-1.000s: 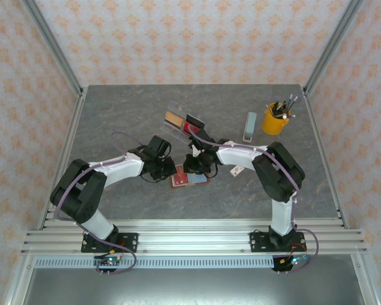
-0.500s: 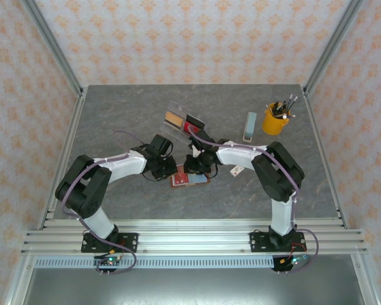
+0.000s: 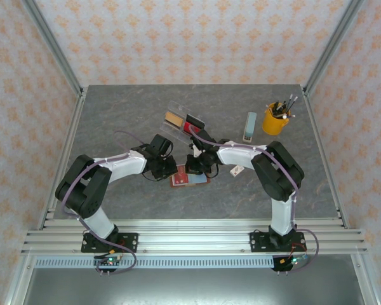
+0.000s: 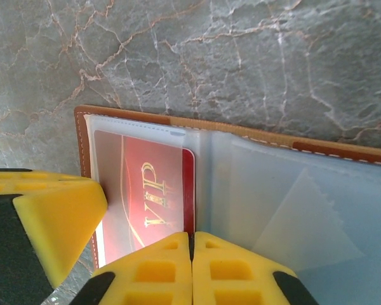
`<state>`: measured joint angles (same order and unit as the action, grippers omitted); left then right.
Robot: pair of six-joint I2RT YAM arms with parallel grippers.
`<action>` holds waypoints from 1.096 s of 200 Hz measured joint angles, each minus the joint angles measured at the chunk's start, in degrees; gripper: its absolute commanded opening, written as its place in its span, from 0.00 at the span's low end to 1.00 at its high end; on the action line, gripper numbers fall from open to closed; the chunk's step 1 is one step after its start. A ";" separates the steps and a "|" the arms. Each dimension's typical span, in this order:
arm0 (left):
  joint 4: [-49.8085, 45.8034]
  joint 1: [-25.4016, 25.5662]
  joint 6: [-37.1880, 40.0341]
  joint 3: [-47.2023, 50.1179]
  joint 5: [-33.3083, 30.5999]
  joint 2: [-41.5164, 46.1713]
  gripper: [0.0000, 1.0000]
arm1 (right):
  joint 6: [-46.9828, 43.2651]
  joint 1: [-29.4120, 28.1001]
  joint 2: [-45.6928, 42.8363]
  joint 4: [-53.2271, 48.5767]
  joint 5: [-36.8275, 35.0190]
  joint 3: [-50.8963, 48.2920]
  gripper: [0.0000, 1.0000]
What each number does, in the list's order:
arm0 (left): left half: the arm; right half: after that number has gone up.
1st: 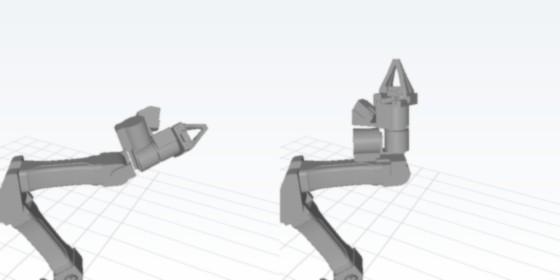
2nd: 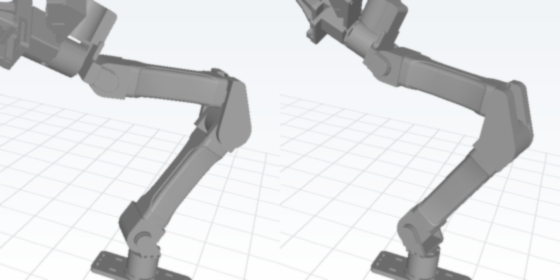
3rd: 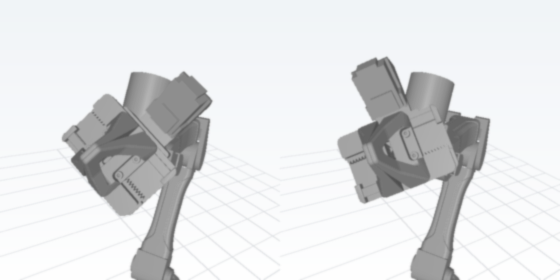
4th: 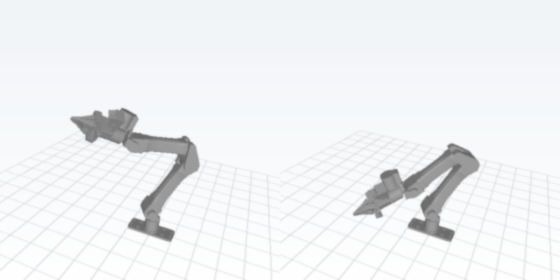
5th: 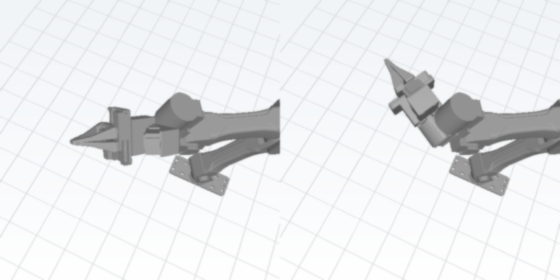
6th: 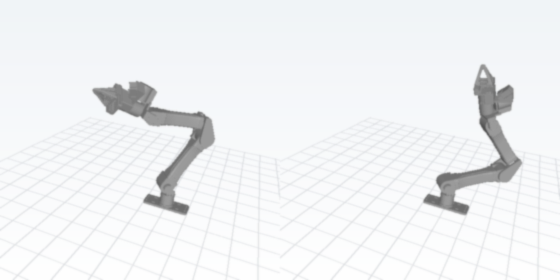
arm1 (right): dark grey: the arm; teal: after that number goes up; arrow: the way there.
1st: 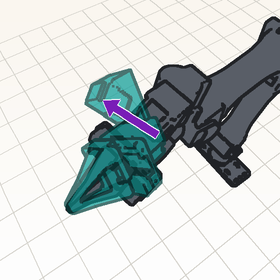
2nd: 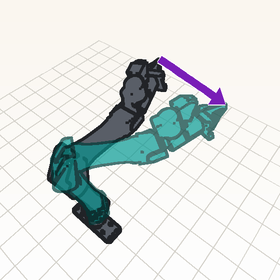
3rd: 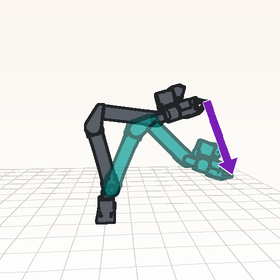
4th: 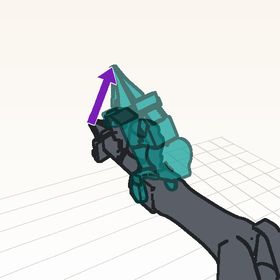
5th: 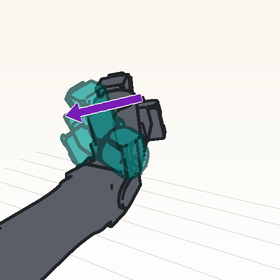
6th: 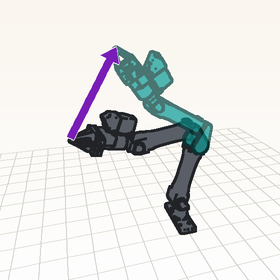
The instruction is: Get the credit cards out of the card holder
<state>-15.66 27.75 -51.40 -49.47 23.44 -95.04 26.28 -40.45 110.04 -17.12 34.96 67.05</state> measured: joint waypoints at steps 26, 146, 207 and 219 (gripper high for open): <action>-0.37 0.00 0.02 -0.33 -0.31 0.00 0.13 | 0.02 0.02 -0.17 0.50 -0.07 -0.44 0.01; -0.35 -0.15 0.50 -0.33 -0.35 0.04 0.13 | 0.22 0.92 -1.92 2.71 0.81 -3.26 0.12; 0.46 -1.57 5.01 0.15 0.13 0.04 0.12 | 1.31 3.41 -1.88 5.68 5.90 -4.92 0.18; 0.55 -1.99 5.60 0.31 0.20 0.04 0.12 | 1.31 3.54 -1.86 5.70 6.51 -4.90 0.18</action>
<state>-15.11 25.76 -45.80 -49.17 23.64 -95.00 27.59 -36.91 108.18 -11.42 41.47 62.15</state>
